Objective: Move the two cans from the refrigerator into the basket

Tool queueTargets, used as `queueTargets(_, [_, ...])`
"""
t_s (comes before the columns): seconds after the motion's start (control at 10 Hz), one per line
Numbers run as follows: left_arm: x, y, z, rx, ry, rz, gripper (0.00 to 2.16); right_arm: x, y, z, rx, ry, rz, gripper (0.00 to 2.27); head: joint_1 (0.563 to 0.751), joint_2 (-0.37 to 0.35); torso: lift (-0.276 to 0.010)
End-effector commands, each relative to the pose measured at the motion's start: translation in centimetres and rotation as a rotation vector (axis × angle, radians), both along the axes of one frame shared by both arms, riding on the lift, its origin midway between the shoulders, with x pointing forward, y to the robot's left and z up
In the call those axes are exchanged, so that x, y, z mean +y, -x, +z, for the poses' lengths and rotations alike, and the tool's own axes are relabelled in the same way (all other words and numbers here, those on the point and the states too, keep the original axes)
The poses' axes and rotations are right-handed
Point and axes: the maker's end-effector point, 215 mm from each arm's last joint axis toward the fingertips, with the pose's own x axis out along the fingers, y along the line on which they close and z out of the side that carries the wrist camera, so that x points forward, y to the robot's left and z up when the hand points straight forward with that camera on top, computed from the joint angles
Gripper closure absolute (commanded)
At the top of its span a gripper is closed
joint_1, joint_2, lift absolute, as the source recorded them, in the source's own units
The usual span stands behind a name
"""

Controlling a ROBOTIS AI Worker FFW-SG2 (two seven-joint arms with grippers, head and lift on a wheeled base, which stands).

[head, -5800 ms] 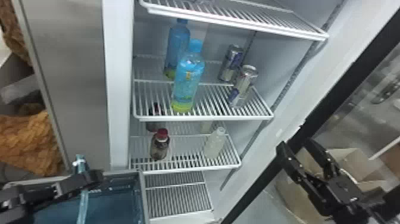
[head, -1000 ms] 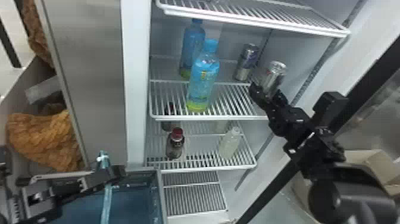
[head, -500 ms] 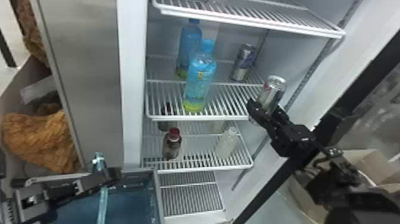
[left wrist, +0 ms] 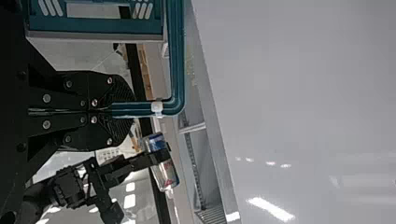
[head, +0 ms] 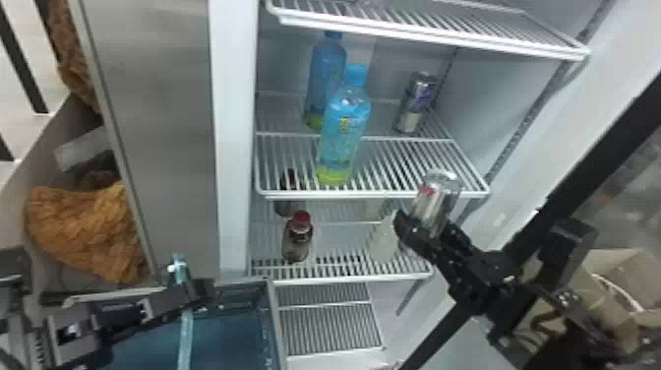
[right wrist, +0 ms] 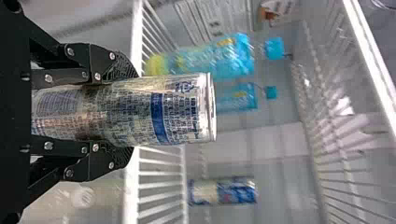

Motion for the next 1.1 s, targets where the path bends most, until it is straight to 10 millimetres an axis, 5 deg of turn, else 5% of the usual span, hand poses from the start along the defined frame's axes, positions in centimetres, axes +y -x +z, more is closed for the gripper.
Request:
queueTargets(0.0, [-0.1, 0.0, 0.1, -0.001, 0.0, -0.003, 1.2, 2.0, 1.3, -1.7, 0.053, -0.034, 0.043, 1.26, 0.695, -0.243, -0.035])
queueTargets(0.4, [-0.2, 0.0, 0.0, -0.001, 0.001, -0.002, 1.2, 8.5, 3.0, -4.0, 0.139, -0.107, 0.183, 1.26, 0.695, -0.173, -0.035])
queueTargets(1.0, [-0.4, -0.2, 0.3, -0.006, 0.007, -0.005, 1.2, 21.0, 6.2, -7.0, 0.285, -0.312, 0.469, 1.26, 0.695, 0.004, -0.035])
